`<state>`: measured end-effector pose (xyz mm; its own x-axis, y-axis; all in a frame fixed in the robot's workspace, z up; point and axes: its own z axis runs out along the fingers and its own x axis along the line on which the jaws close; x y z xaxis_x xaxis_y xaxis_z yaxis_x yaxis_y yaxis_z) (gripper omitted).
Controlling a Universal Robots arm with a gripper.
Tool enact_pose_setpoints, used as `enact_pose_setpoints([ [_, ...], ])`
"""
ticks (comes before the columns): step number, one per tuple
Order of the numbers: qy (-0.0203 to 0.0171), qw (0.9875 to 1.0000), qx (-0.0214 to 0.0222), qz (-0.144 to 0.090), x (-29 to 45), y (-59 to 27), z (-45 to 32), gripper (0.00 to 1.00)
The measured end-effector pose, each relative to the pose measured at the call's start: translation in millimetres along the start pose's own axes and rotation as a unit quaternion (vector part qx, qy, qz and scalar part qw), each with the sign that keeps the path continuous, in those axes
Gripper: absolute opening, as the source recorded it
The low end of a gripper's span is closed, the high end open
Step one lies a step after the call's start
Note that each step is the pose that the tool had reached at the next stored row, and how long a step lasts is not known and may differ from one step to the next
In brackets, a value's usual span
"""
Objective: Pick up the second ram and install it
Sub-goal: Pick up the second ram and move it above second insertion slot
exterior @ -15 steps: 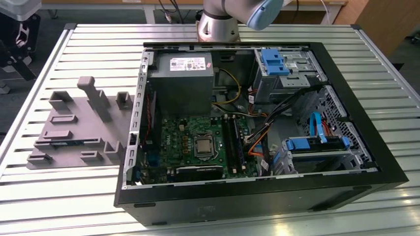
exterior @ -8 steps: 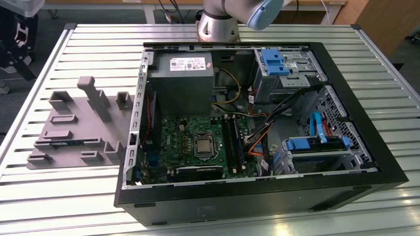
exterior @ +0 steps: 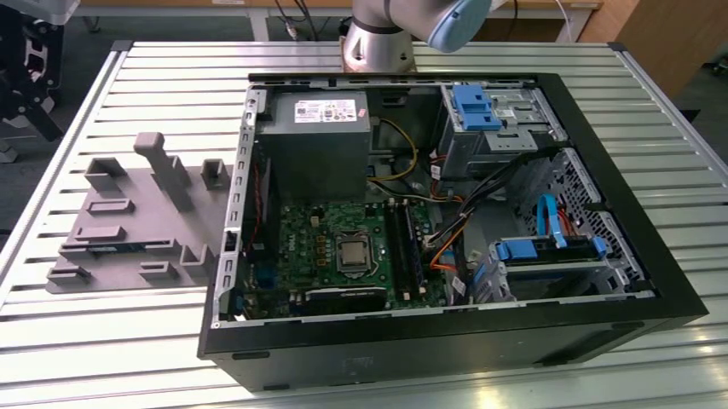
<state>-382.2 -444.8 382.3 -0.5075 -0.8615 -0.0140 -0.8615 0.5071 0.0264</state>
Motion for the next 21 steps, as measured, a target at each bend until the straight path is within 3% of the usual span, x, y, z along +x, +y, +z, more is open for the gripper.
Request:
enact_pose_setpoints([
  [12,0.0001,1.0000,-0.0001,-0.004,0.0,0.0,0.0,0.11],
  [17,0.0009,0.9995,-0.0005,-0.031,1.0,0.1,0.1,0.11],
  [21,0.0017,0.9980,-0.0009,-0.063,1.1,0.3,0.9,0.11],
])
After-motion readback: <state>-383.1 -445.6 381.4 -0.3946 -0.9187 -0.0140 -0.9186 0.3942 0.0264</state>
